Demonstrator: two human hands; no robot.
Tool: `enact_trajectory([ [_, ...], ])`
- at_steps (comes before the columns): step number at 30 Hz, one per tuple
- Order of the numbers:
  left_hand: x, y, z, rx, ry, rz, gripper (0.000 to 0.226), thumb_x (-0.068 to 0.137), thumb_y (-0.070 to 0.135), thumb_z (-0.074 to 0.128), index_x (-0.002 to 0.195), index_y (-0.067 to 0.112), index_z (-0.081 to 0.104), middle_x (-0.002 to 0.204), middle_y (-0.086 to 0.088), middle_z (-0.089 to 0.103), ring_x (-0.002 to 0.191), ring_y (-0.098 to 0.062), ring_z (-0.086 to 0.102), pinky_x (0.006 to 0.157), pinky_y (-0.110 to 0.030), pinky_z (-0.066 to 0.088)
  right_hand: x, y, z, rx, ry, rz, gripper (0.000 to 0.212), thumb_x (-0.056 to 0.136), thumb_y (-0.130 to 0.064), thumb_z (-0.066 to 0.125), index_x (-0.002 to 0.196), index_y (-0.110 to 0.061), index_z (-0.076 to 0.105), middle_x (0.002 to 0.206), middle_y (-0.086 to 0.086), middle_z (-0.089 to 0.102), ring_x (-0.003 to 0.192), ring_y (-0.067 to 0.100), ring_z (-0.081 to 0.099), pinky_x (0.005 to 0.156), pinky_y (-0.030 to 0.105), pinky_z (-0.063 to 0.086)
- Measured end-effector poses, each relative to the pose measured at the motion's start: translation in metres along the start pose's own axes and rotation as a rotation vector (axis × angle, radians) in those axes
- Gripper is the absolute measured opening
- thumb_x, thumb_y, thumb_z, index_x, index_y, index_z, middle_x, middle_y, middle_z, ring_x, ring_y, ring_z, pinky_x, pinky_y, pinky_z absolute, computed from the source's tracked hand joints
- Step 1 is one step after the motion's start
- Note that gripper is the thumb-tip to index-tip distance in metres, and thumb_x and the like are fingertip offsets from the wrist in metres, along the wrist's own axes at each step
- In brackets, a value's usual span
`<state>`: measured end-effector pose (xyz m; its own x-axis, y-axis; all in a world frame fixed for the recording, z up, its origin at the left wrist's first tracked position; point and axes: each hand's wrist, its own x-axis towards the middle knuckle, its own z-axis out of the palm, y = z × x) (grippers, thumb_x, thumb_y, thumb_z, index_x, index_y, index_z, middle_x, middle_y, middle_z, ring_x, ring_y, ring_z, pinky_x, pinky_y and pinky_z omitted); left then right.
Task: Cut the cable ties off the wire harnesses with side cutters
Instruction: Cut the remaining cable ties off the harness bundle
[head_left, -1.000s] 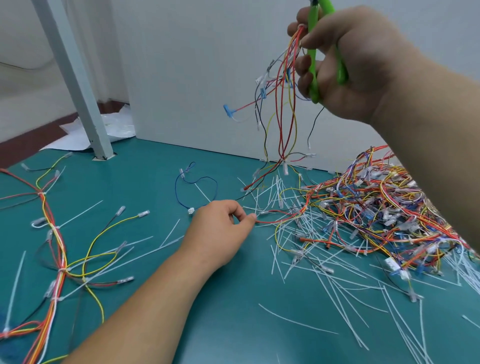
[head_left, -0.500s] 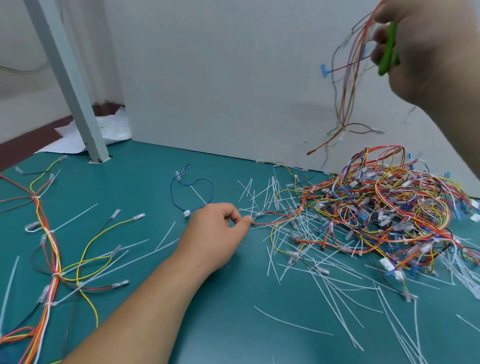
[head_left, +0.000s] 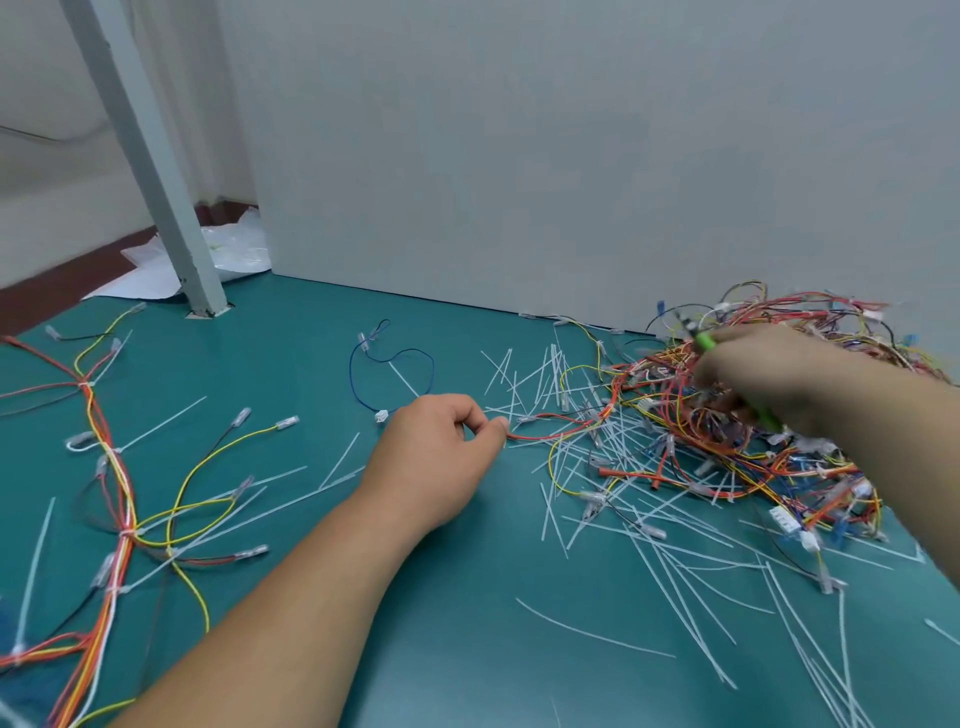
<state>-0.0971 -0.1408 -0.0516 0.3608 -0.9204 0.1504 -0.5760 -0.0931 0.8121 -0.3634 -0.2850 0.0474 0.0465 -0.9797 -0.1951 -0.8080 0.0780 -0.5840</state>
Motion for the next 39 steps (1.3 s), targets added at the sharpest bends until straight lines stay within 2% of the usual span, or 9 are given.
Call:
enact_trajectory([
  [3,0.0,0.0,0.001,0.005,-0.006,0.002,0.034,0.09,0.048,0.065,0.07,0.021,0.063,0.041,0.008,0.035,0.042,-0.012,0.031,0.048,-0.024,0.026,-0.007,0.004,0.007,-0.008,-0.029,-0.045,0.017,0.088,-0.006,0.063,0.101,-0.016,0.065,0.091,0.028,0.066,0.067,0.03,0.059,0.053,0.037,0.045],
  [6,-0.001,-0.001,0.001,-0.009,-0.014,-0.002,0.034,0.091,0.047,0.065,0.069,0.021,0.062,0.041,0.008,0.035,0.042,-0.012,0.03,0.049,-0.025,0.027,-0.007,-0.001,-0.003,0.063,0.094,-0.129,0.017,0.086,-0.01,0.069,0.093,-0.025,0.067,0.088,0.021,0.069,0.069,0.03,0.062,0.059,0.041,0.047],
  [12,-0.001,-0.002,0.003,-0.023,-0.026,-0.004,0.035,0.091,0.048,0.065,0.069,0.021,0.06,0.041,0.007,0.035,0.042,-0.013,0.03,0.05,-0.026,0.028,-0.018,-0.028,-0.017,0.455,0.302,-0.283,0.043,0.086,-0.009,0.068,0.124,-0.03,0.069,0.08,0.008,0.061,0.054,0.017,0.056,0.051,0.032,0.042],
  [14,0.0,-0.002,0.003,-0.022,-0.021,-0.005,0.035,0.09,0.048,0.065,0.068,0.022,0.06,0.042,0.007,0.035,0.042,-0.013,0.03,0.05,-0.026,0.028,-0.034,-0.038,-0.006,0.574,0.262,-0.339,0.037,0.09,-0.007,0.065,0.122,-0.025,0.069,0.084,0.007,0.063,0.052,0.012,0.06,0.053,0.033,0.045],
  [19,0.001,-0.003,0.002,0.001,0.003,-0.01,0.034,0.089,0.05,0.063,0.067,0.024,0.059,0.04,0.008,0.038,0.04,-0.011,0.034,0.048,-0.023,0.026,-0.081,-0.046,0.063,0.858,0.033,-0.389,0.007,0.097,-0.015,0.066,0.101,-0.017,0.071,0.067,0.001,0.059,0.054,0.016,0.056,0.047,0.026,0.045],
  [24,0.003,-0.004,0.0,0.019,0.057,0.007,0.03,0.086,0.052,0.061,0.068,0.029,0.059,0.042,0.008,0.042,0.041,-0.011,0.037,0.046,-0.023,0.025,-0.107,-0.035,0.15,1.118,-0.121,-0.302,0.019,0.087,-0.02,0.068,0.106,-0.016,0.067,0.066,0.0,0.053,0.054,0.016,0.049,0.046,0.026,0.04],
  [32,0.0,0.002,-0.01,0.111,0.186,0.042,0.024,0.089,0.048,0.059,0.074,0.028,0.059,0.05,0.003,0.048,0.051,-0.013,0.046,0.047,-0.026,0.03,-0.104,-0.022,0.184,1.085,-0.265,-0.322,0.028,0.083,-0.027,0.066,0.109,-0.017,0.069,0.071,0.004,0.054,0.057,0.02,0.05,0.049,0.029,0.04],
  [36,-0.01,0.018,-0.024,0.231,0.207,0.113,0.021,0.092,0.047,0.056,0.08,0.031,0.06,0.06,0.006,0.052,0.062,-0.013,0.054,0.054,-0.029,0.045,-0.102,-0.022,0.183,1.161,-0.27,-0.32,0.011,0.095,-0.013,0.062,0.099,-0.019,0.07,0.07,0.003,0.053,0.056,0.018,0.049,0.047,0.028,0.04],
  [39,-0.015,0.029,-0.042,0.392,0.175,0.13,0.021,0.091,0.051,0.056,0.085,0.032,0.063,0.069,0.011,0.056,0.074,-0.016,0.059,0.059,-0.031,0.047,-0.104,-0.021,0.186,1.08,-0.233,-0.391,0.017,0.101,-0.005,0.054,0.105,-0.016,0.068,0.068,0.003,0.054,0.058,0.021,0.051,0.049,0.029,0.043],
])
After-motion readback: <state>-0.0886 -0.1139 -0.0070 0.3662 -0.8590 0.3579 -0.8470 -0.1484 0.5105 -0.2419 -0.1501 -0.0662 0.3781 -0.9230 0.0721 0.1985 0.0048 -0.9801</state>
